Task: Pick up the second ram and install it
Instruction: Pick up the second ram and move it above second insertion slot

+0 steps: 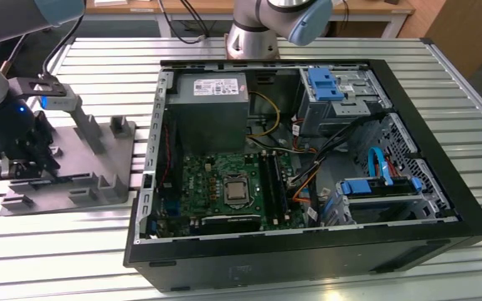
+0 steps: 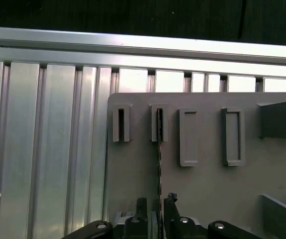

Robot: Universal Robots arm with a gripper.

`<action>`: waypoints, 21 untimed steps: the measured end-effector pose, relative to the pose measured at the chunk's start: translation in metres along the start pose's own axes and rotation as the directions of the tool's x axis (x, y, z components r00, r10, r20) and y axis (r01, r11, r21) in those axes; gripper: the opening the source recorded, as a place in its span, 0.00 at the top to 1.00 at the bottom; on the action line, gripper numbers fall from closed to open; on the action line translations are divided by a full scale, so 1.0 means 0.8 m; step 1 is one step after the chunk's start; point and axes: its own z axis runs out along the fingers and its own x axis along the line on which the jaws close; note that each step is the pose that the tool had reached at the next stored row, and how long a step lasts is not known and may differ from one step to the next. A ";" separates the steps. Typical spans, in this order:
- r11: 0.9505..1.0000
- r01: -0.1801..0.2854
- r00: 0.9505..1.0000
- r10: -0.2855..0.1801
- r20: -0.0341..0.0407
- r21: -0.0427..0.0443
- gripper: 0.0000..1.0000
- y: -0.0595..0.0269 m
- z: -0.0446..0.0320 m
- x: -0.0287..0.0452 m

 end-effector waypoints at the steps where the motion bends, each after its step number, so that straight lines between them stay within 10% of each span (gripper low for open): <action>1: 1.000 0.000 1.000 0.000 0.000 0.000 0.71 0.000 0.0000 0.0000; 21: 1.000 0.000 1.000 0.000 0.000 0.000 0.65 0.001 0.0149 0.0002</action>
